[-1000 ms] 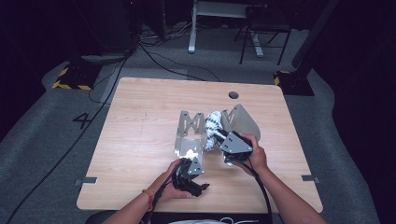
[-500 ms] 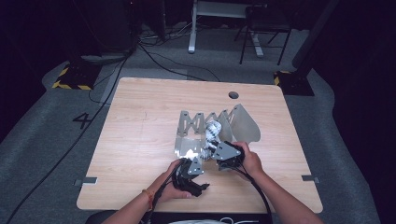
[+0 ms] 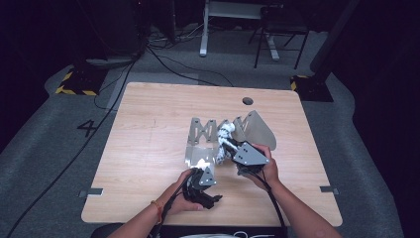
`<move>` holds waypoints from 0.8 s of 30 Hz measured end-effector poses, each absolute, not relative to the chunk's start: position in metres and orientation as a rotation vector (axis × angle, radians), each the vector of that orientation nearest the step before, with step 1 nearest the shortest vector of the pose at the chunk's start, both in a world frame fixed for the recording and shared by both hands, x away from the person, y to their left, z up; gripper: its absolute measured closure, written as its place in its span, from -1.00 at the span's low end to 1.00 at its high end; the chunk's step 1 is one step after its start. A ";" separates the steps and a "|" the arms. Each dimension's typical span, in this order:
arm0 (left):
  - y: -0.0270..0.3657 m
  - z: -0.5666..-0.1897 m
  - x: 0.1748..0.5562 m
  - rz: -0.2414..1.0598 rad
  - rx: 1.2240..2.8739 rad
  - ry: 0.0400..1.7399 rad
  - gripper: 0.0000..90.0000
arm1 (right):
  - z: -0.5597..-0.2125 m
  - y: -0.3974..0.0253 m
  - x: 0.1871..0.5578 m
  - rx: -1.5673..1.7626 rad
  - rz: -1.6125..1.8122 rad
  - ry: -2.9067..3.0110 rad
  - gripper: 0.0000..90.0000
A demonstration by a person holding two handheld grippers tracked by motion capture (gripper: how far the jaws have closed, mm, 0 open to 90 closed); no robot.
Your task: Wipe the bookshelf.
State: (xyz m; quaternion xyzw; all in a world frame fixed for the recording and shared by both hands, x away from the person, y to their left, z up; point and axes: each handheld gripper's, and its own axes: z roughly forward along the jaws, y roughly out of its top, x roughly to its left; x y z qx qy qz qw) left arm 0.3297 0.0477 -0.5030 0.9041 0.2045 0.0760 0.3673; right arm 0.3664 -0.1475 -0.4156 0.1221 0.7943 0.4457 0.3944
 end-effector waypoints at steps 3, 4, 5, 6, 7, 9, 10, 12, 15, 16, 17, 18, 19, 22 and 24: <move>0.048 -0.503 0.330 0.197 2.324 0.527 -0.56 | -0.405 -0.152 0.361 0.300 1.178 1.939 0.72; 0.048 -0.503 0.330 0.197 2.324 0.527 -0.56 | -0.401 -0.153 0.359 0.298 1.193 1.928 0.72; 0.048 -0.503 0.330 0.197 2.324 0.527 -0.56 | -0.398 -0.154 0.358 0.299 1.210 1.916 0.72; 0.048 -0.503 0.330 0.197 2.324 0.527 -0.56 | -0.396 -0.155 0.356 0.297 1.213 1.911 0.72; 0.048 -0.503 0.330 0.197 2.324 0.527 -0.56 | -0.396 -0.155 0.356 0.291 1.208 1.917 0.72; 0.048 -0.503 0.330 0.197 2.324 0.527 -0.56 | -0.399 -0.154 0.356 0.283 1.190 1.933 0.71; 0.048 -0.503 0.330 0.197 2.323 0.528 -0.56 | -0.402 -0.153 0.356 0.281 1.178 1.947 0.71; 0.048 -0.503 0.330 0.196 2.323 0.527 -0.56 | -0.409 -0.151 0.359 0.283 1.148 1.989 0.71; 0.048 -0.503 0.330 0.196 2.323 0.526 -0.56 | -0.418 -0.148 0.362 0.282 1.108 2.039 0.71; 0.048 -0.503 0.330 0.196 2.323 0.526 -0.56 | -0.421 -0.147 0.363 0.281 1.093 2.051 0.71; 0.048 -0.503 0.330 0.195 2.323 0.525 -0.56 | -0.424 -0.146 0.364 0.282 1.083 2.065 0.70; 0.048 -0.503 0.330 0.195 2.323 0.525 -0.56 | -0.427 -0.145 0.365 0.287 1.072 2.084 0.70; 0.047 -0.503 0.330 0.192 2.319 0.522 -0.56 | -0.430 -0.144 0.367 0.286 1.062 2.100 0.70; 0.048 -0.503 0.330 0.196 2.321 0.522 -0.56 | -0.442 -0.140 0.371 0.286 1.016 2.163 0.69; 0.048 -0.503 0.329 0.195 2.323 0.526 -0.56 | -0.451 -0.138 0.374 0.293 0.982 2.210 0.69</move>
